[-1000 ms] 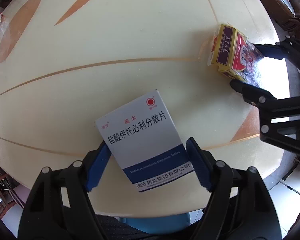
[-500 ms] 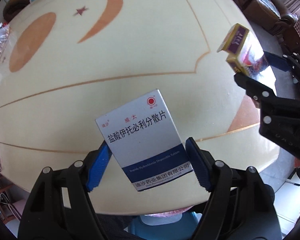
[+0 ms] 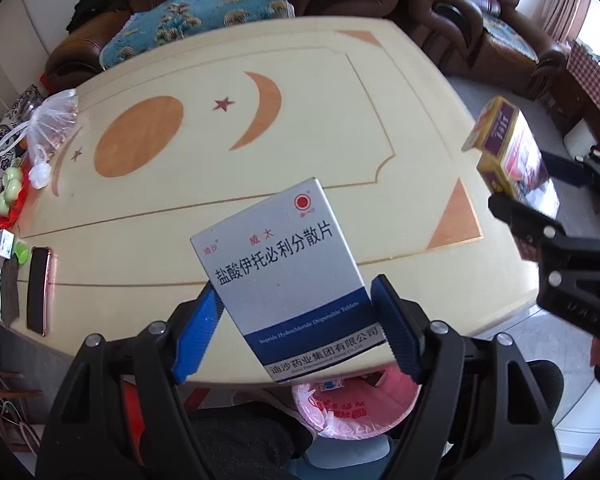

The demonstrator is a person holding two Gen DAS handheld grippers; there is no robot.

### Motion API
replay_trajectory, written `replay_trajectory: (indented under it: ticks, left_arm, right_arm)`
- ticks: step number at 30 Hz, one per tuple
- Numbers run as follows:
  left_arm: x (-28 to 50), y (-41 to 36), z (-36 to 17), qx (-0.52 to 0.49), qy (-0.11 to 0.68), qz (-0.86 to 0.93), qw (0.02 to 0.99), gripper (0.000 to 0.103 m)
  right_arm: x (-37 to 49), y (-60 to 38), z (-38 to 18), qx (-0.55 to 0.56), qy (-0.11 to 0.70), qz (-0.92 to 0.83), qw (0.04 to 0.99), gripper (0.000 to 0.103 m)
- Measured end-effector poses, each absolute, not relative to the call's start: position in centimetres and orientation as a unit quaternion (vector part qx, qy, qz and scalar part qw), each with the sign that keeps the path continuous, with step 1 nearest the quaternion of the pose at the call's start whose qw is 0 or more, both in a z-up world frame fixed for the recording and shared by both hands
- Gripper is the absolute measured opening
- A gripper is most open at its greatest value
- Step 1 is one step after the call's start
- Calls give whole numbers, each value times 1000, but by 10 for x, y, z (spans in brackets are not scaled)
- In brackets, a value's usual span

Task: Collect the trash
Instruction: 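Lift both boxes with both tools and carry them over the pink wastebasket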

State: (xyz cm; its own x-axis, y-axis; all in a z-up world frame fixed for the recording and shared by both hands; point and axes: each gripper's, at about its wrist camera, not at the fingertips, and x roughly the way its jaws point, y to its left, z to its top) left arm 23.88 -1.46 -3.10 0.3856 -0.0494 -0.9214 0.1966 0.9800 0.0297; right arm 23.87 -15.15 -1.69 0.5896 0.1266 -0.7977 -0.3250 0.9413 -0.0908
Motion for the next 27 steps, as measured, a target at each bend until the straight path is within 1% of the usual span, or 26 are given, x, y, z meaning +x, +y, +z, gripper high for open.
replay_trajectory:
  ticks: [5, 10, 13, 20, 27]
  left_arm:
    - [197, 0, -6, 56, 524, -86, 845, 73]
    - [154, 2, -9, 45, 516, -118, 847, 73]
    - [133, 4, -11, 56, 510, -118, 850, 73]
    - [99, 7, -19, 58, 505, -138, 850, 73]
    - [81, 8, -44, 69, 520, -150, 838, 73]
  right_arm:
    - [187, -140, 7, -122, 409, 125, 896, 65]
    - [140, -132, 22, -120, 392, 127, 903, 65]
    - [117, -126, 24, -120, 393, 132, 902, 65]
    - [77, -123, 17, -116, 397, 128, 902, 65]
    - [56, -133, -7, -100, 412, 118, 898, 65]
